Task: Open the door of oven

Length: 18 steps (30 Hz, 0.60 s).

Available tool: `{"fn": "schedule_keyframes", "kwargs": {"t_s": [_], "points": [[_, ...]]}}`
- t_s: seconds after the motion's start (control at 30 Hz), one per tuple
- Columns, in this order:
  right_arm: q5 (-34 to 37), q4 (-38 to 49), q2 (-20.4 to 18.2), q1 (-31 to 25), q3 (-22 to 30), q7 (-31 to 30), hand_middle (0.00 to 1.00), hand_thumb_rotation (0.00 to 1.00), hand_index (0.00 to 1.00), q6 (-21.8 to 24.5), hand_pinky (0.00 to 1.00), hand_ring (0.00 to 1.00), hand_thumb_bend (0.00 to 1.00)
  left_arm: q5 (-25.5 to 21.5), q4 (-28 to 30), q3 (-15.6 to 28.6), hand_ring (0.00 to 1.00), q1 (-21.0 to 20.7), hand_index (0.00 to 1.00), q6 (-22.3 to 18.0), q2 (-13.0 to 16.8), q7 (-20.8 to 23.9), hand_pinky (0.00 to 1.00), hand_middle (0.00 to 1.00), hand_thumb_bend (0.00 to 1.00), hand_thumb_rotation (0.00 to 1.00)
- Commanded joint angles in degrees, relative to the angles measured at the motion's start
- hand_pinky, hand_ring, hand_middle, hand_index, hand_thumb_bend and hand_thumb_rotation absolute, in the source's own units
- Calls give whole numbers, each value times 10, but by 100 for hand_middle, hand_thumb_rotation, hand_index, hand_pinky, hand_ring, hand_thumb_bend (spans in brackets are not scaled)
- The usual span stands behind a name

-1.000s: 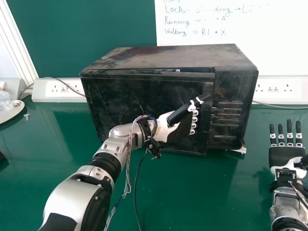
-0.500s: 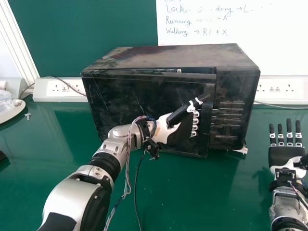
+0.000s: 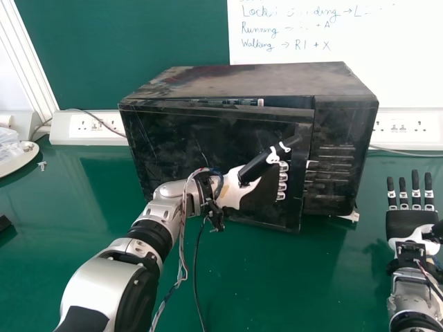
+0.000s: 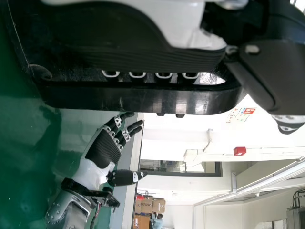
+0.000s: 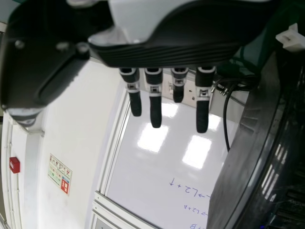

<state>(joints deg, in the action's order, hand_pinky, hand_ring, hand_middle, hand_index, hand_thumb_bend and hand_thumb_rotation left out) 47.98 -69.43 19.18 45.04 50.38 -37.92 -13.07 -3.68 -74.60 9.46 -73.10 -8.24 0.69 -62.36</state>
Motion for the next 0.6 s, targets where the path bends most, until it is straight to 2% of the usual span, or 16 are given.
{"fn": "schedule_keyframes", "kwargs": {"t_s": [0.0,0.37,0.57], "points": [[0,1,-2,6,-1,-3,100,92,99,1,100,100,100,-16,3,2,78,-8,92,-14,-27,-39,66,84,100,93],[2,5,-5,7,0,3,100,92,99,2,99,100,100,-20,8,6,74,-2,90,-22,-21,-84,56,82,100,94],[0,3,-2,7,-1,1,100,92,99,2,100,100,100,-27,16,6,75,-1,90,-37,-16,-140,59,81,100,95]]}}
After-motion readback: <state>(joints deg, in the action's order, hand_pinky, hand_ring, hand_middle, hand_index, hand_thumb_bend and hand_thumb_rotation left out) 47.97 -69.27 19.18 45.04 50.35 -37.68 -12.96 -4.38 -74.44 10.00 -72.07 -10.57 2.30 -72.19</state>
